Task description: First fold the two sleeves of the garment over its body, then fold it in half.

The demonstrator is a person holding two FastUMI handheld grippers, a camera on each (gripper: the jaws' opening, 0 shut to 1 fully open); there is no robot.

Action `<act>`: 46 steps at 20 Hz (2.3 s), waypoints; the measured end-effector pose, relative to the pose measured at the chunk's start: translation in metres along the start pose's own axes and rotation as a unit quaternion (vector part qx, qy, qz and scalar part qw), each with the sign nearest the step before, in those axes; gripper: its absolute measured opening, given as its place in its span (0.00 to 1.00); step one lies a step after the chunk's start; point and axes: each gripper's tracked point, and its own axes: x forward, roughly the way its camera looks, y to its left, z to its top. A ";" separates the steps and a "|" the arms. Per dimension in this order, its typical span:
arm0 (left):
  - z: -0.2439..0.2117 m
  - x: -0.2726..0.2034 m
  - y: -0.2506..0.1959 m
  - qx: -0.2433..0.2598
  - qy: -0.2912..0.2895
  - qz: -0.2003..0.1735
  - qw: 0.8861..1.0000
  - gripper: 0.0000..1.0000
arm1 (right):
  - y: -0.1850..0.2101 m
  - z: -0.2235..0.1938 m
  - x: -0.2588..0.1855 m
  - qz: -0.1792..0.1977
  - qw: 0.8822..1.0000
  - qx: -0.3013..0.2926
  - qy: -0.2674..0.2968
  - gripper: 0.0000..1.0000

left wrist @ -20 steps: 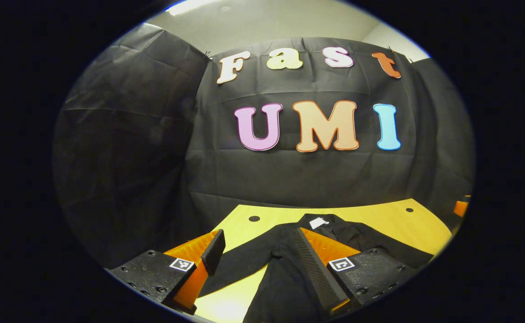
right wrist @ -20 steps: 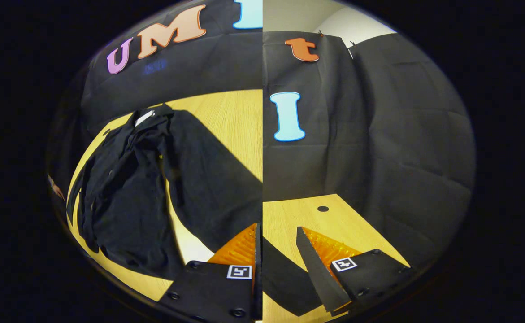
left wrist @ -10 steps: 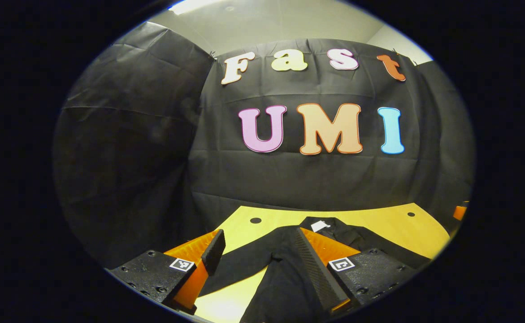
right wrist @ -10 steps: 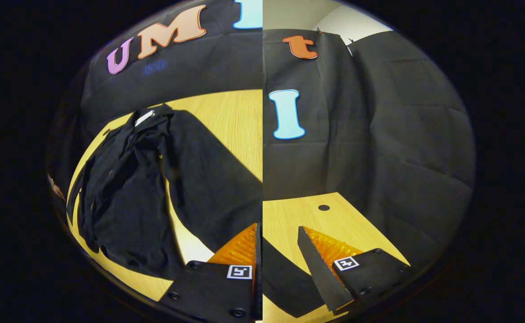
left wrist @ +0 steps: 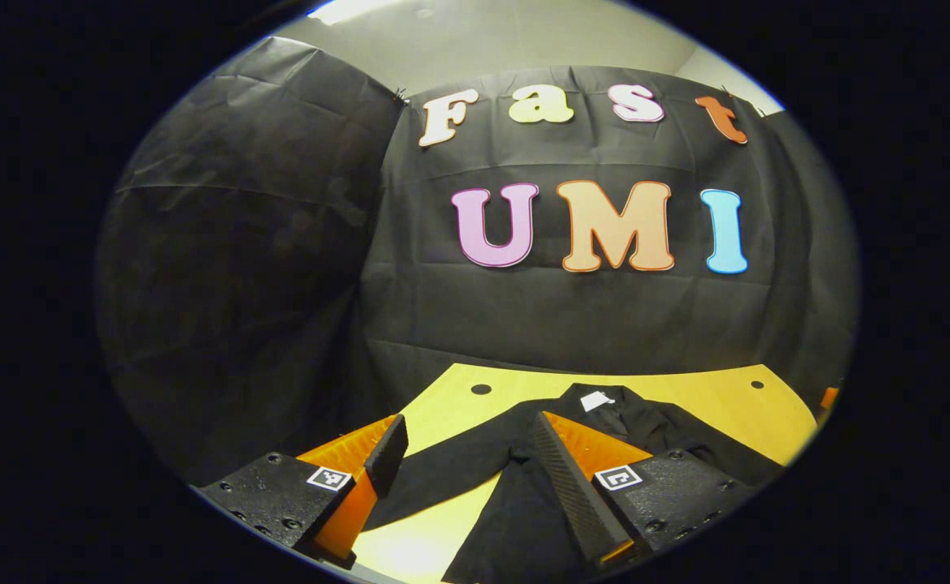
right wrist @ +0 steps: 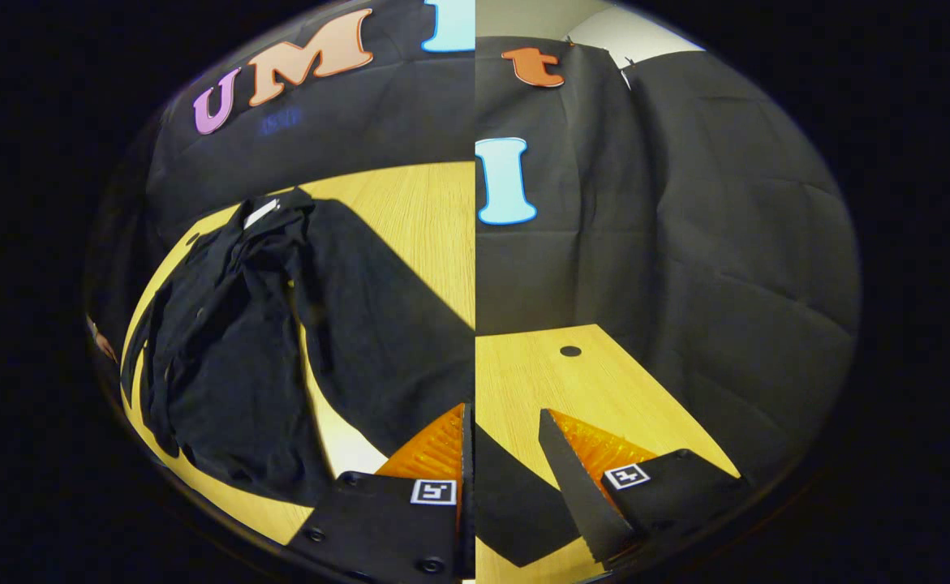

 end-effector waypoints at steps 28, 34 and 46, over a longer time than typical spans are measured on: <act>-0.021 -0.015 0.036 -0.013 0.018 0.064 0.998 0.92 | -0.083 -0.190 0.043 -0.066 0.971 -0.005 0.231 0.53; -0.021 -0.017 0.043 -0.013 0.016 0.078 0.997 0.92 | -0.080 -0.201 0.049 -0.061 0.966 -0.012 0.252 0.53; -0.025 -0.015 0.033 -0.039 0.016 0.066 0.997 0.92 | -0.078 -0.200 0.052 -0.046 0.966 -0.002 0.253 0.42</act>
